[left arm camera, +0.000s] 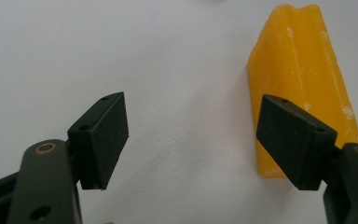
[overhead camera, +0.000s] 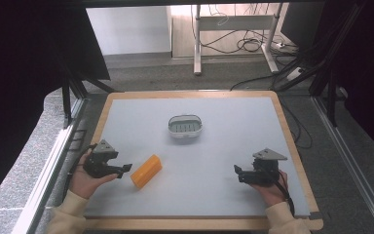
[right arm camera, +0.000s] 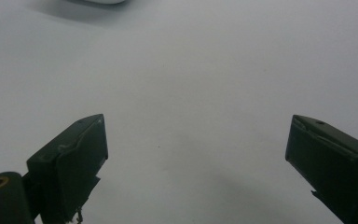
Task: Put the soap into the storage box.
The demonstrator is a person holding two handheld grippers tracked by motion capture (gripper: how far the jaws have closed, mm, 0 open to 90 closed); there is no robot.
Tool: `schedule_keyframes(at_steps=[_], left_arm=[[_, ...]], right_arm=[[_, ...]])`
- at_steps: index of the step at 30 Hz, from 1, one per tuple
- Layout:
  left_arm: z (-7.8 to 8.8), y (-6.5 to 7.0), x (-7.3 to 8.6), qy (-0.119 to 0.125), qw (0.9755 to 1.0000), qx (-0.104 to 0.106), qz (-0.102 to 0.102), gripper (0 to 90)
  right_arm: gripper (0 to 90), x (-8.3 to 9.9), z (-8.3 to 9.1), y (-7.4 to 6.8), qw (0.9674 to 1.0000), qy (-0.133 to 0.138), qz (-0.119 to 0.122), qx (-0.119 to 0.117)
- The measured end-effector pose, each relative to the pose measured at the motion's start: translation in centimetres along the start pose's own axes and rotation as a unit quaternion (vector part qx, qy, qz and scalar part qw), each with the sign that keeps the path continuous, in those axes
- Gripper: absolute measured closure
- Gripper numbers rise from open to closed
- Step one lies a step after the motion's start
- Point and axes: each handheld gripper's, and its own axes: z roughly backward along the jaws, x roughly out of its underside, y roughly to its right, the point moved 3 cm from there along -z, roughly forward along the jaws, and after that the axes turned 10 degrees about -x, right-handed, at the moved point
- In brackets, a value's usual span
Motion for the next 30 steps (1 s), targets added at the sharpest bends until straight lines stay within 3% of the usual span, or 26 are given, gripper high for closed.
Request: schedule_keyframes(at_steps=[9, 15, 26, 30], left_arm=[[-0.2, -0.3, 0.1, 0.002, 1.0, 0.004, 0.003, 25.1], [-0.7, -0.7, 0.0, -0.005, 1.0, -0.003, 0.005, 24.9], [-1.6, 0.1, 0.0, -0.017, 0.9995, -0.015, -0.02, 24.2], [-1.0, 0.2, -0.2, -0.008, 0.9997, -0.014, -0.016, 24.2]], right_arm=[[8.8, 0.1, 0.0, 0.6, 0.9999, 0.009, -0.012, -0.002], [10.1, 0.5, 0.0, 0.4, 1.0, 0.002, 0.0, -0.009], [12.0, 0.9, 0.3, 0.3, 0.9999, -0.004, 0.009, 0.014], [12.7, 0.7, 0.4, 0.2, 0.9997, 0.0, 0.013, 0.02]])
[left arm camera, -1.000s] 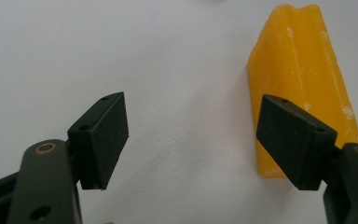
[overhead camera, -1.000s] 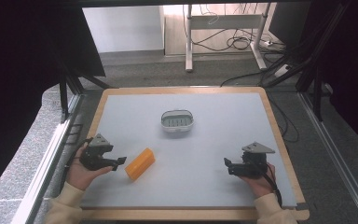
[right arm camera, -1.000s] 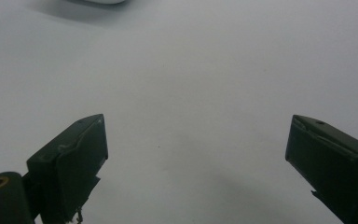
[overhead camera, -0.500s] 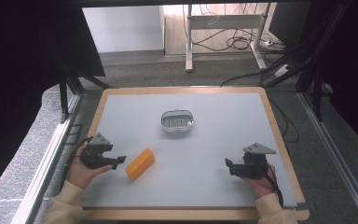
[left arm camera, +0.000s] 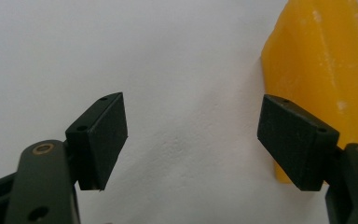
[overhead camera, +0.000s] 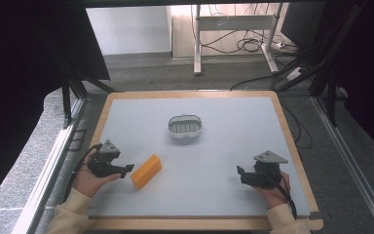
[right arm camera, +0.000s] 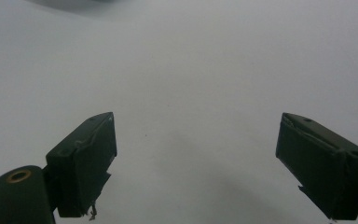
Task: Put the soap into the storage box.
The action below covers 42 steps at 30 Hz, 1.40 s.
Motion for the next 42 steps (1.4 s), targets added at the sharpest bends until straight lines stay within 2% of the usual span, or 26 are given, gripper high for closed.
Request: schedule_keyframes(at_steps=[4, 10, 19, 21, 26, 28, 42], left_arm=[[0.6, 0.0, -0.4, 0.007, 1.0, 0.001, -0.007, 24.2], [2.0, -0.3, -1.2, 0.022, 0.9998, -0.001, -0.001, 23.9], [3.0, 0.0, -1.9, 0.027, 0.9996, 0.01, -0.004, 22.9], [3.4, 0.2, -2.1, 0.02, 0.9995, 0.022, -0.008, 22.7], [3.7, 0.2, -2.4, -0.005, 0.9995, 0.03, -0.002, 21.5], [3.8, 0.3, -2.4, -0.011, 0.9994, 0.031, -0.002, 21.5], [4.0, 1.3, -3.5, -0.029, 0.9986, 0.04, -0.018, 21.9]], right_arm=[[13.4, 0.1, -0.2, 0.0, 1.0, -0.003, 0.001, -0.002], [13.7, -0.1, -0.8, -0.3, 0.9999, -0.004, 0.006, -0.007], [14.0, 0.2, -0.1, 0.0, 1.0, -0.001, 0.005, 0.003], [14.1, 0.3, 0.0, 0.1, 0.9999, -0.003, 0.005, 0.01], [14.1, 0.4, 0.0, 0.1, 1.0, -0.005, -0.004, 0.006], [14.1, 0.4, 0.0, 0.0, 1.0, -0.008, 0.001, 0.006], [14.1, 0.6, 0.0, 0.4, 0.9998, -0.018, 0.0, 0.012]])
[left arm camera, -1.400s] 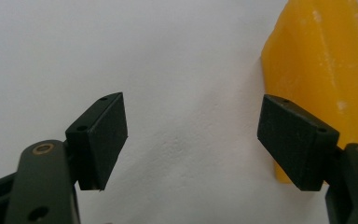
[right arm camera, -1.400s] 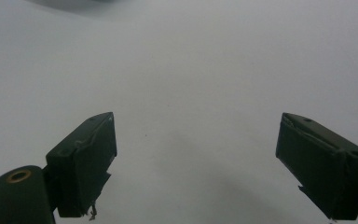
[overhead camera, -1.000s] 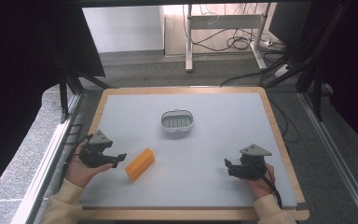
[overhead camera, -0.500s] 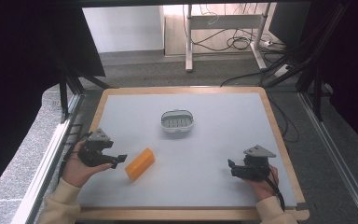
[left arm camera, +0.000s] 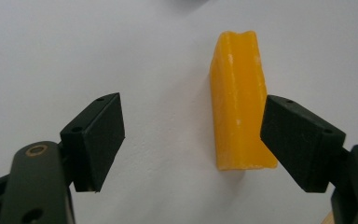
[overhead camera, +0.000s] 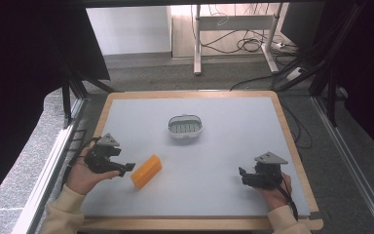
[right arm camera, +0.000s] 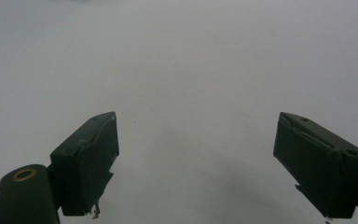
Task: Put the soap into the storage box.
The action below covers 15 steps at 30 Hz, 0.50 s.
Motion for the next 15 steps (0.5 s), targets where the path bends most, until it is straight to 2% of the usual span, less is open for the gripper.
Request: schedule_keyframes(at_steps=[4, 7, 15], left_arm=[[-0.2, 0.4, -0.4, -0.007, 0.9999, -0.002, -0.008, 22.2], [-0.3, 0.7, -0.6, -0.008, 1.0, 0.001, -0.005, 22.5], [-1.5, 2.1, -1.1, -0.028, 0.9993, 0.009, -0.024, 22.6]], right_arm=[[14.1, 0.0, 0.0, 0.0, 1.0, -0.001, 0.001, -0.001], [14.1, 0.0, 0.0, -0.1, 1.0, -0.001, 0.002, -0.004], [14.1, 0.0, -0.1, -0.3, 1.0, -0.004, 0.008, -0.004]])
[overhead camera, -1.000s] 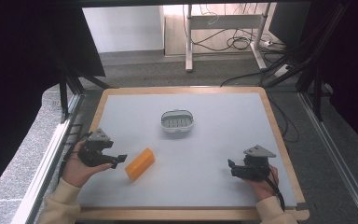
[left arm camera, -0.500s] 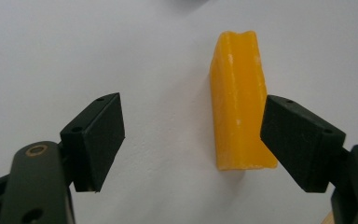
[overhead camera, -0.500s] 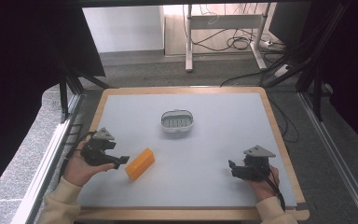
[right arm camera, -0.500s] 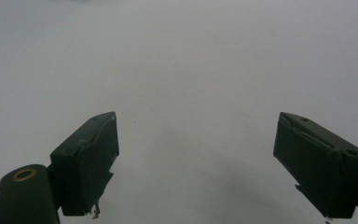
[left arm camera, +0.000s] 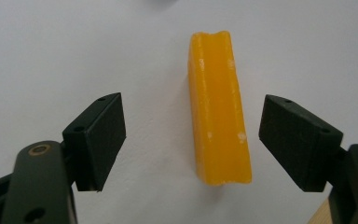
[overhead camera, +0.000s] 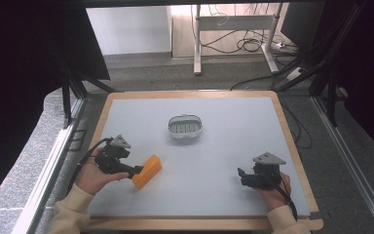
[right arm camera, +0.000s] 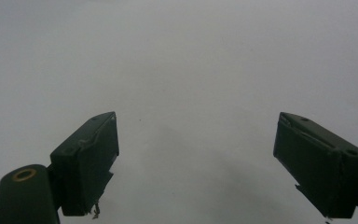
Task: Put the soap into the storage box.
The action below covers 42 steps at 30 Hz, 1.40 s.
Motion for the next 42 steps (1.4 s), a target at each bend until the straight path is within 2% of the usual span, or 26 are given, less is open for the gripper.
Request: schedule_keyframes(at_steps=[5, 10, 16, 21, 31, 37, 41, 42], left_arm=[[-0.8, 0.4, -0.2, -0.014, 0.9999, -0.004, -0.006, 22.8], [-1.1, 0.7, -0.3, -0.019, 0.9998, -0.003, -0.005, 23.0], [-1.8, 1.3, -0.7, -0.029, 0.9995, 0.003, -0.011, 23.5], [-2.6, 1.6, -1.1, -0.035, 0.9992, 0.018, -0.005, 25.1], [-4.1, 2.3, -1.5, -0.064, 0.9979, 0.006, -0.008, 32.0], [-5.2, 2.6, -1.5, -0.083, 0.9965, -0.008, -0.012, 35.4], [-5.8, 2.8, -1.3, -0.095, 0.9953, -0.007, -0.018, 39.0], [-5.9, 2.9, -1.3, -0.094, 0.9955, -0.007, -0.013, 40.6]], right_arm=[[14.1, 0.0, 0.0, 0.2, 1.0, 0.002, -0.001, 0.001], [14.1, 0.0, 0.1, 0.2, 1.0, 0.0, 0.0, 0.002], [14.1, 0.1, 0.3, 0.3, 1.0, 0.003, -0.003, 0.006], [14.1, 0.2, 0.2, 0.2, 1.0, 0.0, -0.001, 0.005], [14.1, 0.2, 0.3, 0.4, 1.0, -0.002, -0.003, 0.007], [14.1, 0.3, 0.3, 0.4, 0.9999, -0.002, -0.004, 0.01], [14.1, 0.3, 0.2, 0.5, 0.9999, -0.002, -0.008, 0.007], [14.1, 0.3, 0.3, 0.5, 0.9999, -0.003, -0.009, 0.007]])
